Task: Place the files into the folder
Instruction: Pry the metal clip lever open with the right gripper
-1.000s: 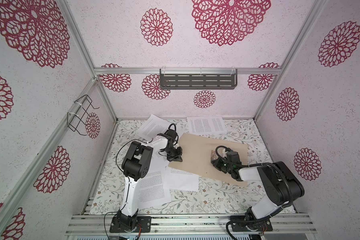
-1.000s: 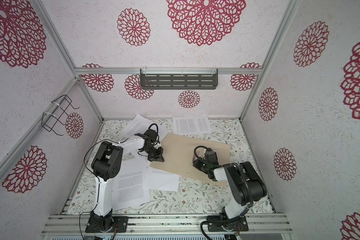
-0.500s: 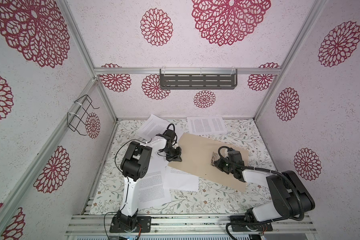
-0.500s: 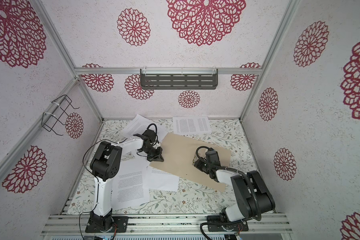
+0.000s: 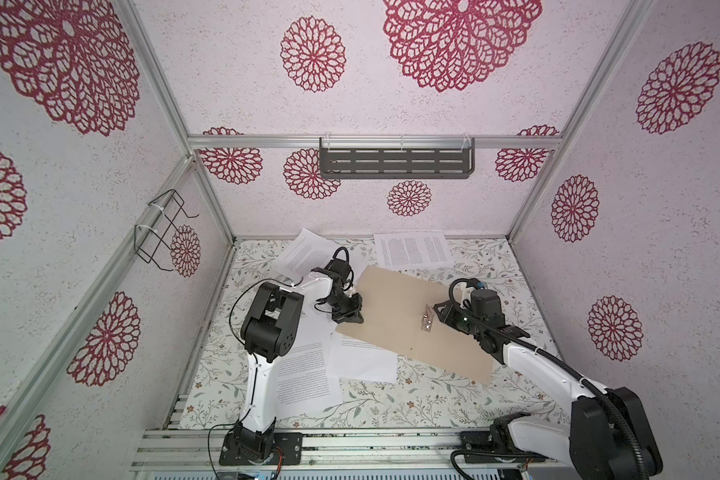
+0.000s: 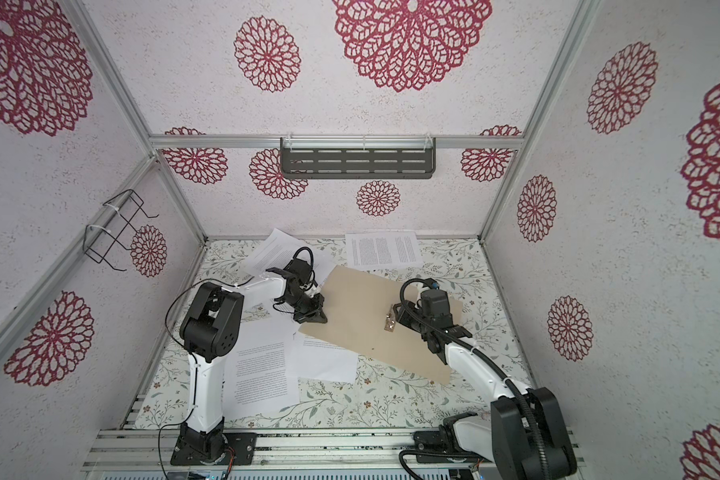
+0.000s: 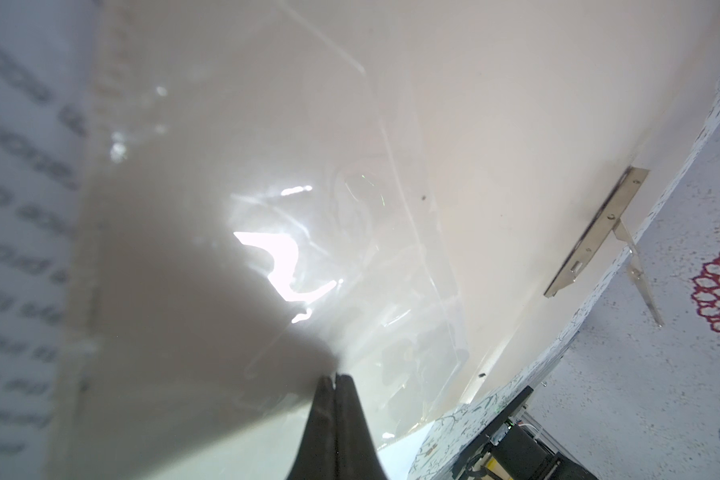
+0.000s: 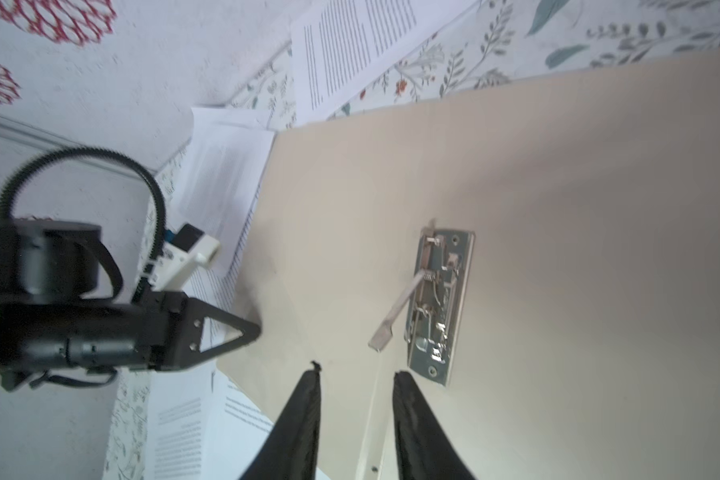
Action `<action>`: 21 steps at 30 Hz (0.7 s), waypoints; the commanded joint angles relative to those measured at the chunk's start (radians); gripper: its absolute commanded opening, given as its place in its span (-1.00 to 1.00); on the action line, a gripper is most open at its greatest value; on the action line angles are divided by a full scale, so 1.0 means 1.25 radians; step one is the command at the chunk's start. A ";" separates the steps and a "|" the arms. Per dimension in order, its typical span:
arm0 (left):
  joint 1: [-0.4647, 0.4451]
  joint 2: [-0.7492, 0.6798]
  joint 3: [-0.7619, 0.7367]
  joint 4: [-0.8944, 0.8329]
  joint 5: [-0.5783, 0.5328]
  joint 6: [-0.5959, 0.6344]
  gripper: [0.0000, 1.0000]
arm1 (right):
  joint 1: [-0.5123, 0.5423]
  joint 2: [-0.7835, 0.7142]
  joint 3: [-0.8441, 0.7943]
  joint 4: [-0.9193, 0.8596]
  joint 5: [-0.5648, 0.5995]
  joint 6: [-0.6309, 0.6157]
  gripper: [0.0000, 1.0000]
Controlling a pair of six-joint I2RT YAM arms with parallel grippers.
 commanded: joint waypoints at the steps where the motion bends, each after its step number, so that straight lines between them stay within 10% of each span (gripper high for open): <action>1: 0.019 0.063 -0.048 -0.042 -0.147 0.002 -1.00 | 0.044 0.027 -0.039 -0.003 -0.003 0.018 -0.66; 21: -0.006 0.024 -0.035 -0.042 -0.129 0.012 -1.00 | -0.136 0.439 0.394 -0.016 -0.168 -0.112 -0.30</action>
